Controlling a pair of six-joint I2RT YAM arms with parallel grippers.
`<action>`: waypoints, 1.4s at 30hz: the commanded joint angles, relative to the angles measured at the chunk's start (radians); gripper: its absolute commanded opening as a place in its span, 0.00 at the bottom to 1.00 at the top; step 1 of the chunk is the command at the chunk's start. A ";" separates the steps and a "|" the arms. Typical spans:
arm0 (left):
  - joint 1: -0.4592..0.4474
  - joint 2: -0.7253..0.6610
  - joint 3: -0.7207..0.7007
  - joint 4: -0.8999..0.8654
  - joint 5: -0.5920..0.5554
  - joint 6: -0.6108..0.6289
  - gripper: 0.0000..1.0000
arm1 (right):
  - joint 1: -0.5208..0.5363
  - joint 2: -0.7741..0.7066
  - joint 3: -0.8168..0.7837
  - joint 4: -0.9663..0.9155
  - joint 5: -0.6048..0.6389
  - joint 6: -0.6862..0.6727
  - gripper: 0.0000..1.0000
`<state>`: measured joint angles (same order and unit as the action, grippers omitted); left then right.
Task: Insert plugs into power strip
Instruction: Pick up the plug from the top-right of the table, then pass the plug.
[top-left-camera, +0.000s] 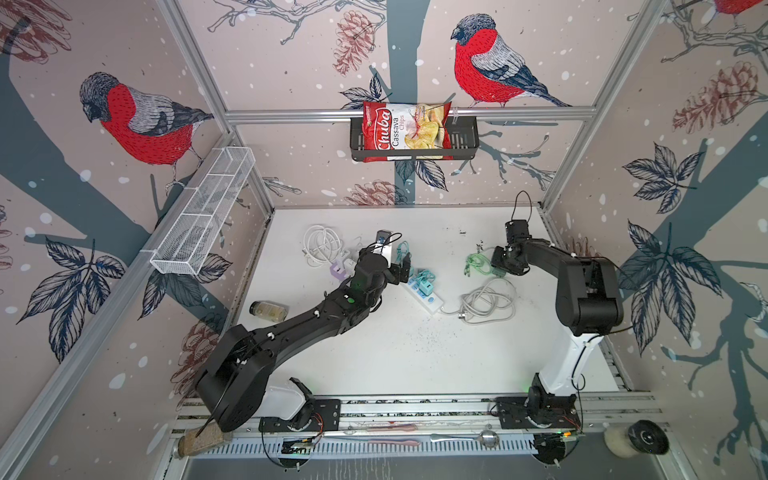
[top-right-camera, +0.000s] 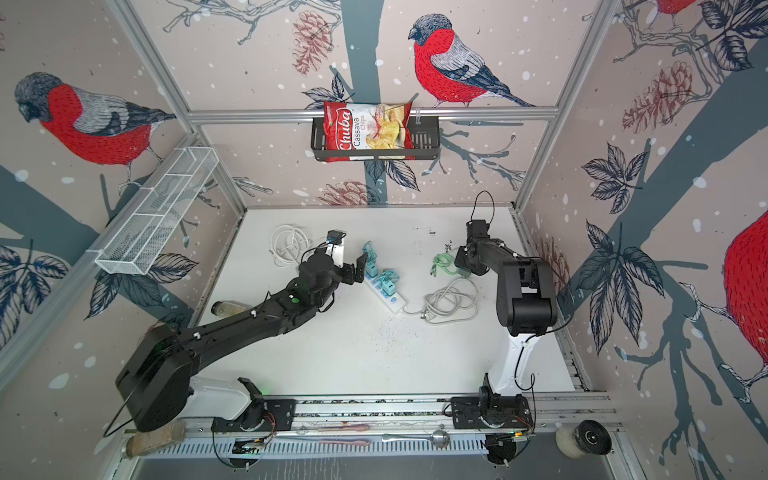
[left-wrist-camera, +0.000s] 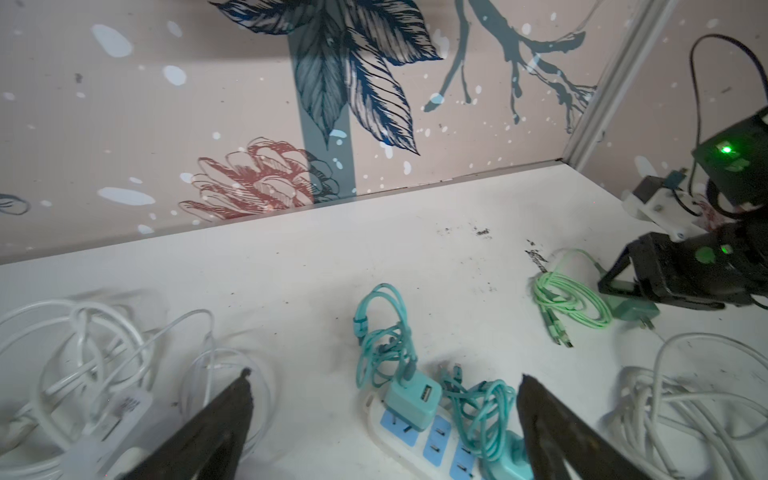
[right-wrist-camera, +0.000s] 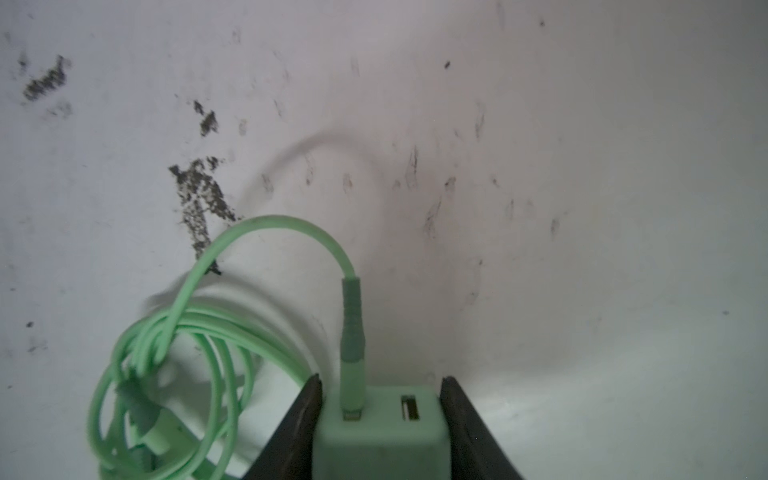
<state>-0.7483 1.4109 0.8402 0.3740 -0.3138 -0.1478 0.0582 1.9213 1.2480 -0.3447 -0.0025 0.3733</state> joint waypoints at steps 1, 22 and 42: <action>-0.033 0.058 0.062 0.019 0.063 0.048 0.98 | -0.001 -0.015 -0.007 0.065 -0.084 0.077 0.32; -0.089 0.408 0.353 0.147 0.442 0.006 0.87 | 0.018 -0.357 -0.233 0.351 -0.401 0.331 0.32; -0.091 0.528 0.420 0.282 0.566 -0.107 0.69 | 0.122 -0.459 -0.306 0.511 -0.465 0.475 0.32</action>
<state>-0.8360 1.9347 1.2560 0.5522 0.2417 -0.2111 0.1654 1.4746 0.9363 0.1192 -0.4511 0.8345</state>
